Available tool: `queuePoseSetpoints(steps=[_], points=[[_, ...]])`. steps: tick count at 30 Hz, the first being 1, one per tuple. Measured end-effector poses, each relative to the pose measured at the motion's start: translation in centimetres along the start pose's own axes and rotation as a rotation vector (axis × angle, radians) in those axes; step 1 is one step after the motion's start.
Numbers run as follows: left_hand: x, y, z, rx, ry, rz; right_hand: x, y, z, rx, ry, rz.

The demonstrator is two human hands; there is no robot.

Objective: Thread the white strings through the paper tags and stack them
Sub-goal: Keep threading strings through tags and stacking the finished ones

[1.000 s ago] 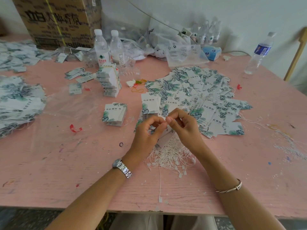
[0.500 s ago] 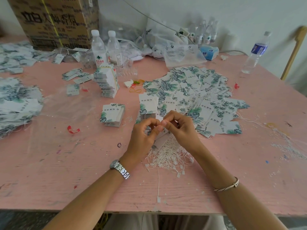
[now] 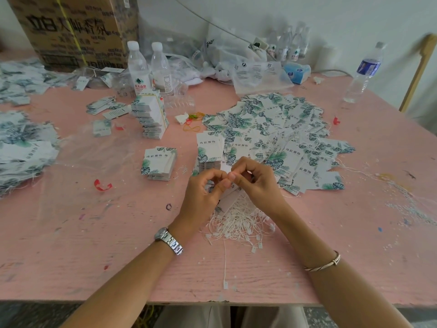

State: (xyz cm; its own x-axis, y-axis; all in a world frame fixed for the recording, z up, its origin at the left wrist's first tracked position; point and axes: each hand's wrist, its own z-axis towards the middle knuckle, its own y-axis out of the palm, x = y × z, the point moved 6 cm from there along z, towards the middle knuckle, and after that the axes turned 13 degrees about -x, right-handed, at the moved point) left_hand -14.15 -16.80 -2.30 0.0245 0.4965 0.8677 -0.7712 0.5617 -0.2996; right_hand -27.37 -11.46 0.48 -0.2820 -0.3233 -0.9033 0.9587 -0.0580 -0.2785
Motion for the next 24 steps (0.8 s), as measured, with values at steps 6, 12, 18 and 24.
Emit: queuePoseSetpoints(steps=[6, 12, 18, 24], points=[[0.12, -0.05, -0.01, -0.001, 0.001, 0.000, -0.13, 0.16, 0.08, -0.004, -0.008, -0.014], [-0.02, -0.15, -0.14, 0.007, -0.019, 0.002, -0.10, 0.12, 0.01, -0.020, -0.023, -0.027], [0.09, -0.32, -0.34, 0.033, -0.012, 0.014, -0.12, 0.15, 0.03, -0.026, -0.034, -0.046], [0.43, -0.63, -0.37, 0.091, -0.012, 0.056, 0.28, 0.15, 0.09, 0.023, -0.021, -0.012]])
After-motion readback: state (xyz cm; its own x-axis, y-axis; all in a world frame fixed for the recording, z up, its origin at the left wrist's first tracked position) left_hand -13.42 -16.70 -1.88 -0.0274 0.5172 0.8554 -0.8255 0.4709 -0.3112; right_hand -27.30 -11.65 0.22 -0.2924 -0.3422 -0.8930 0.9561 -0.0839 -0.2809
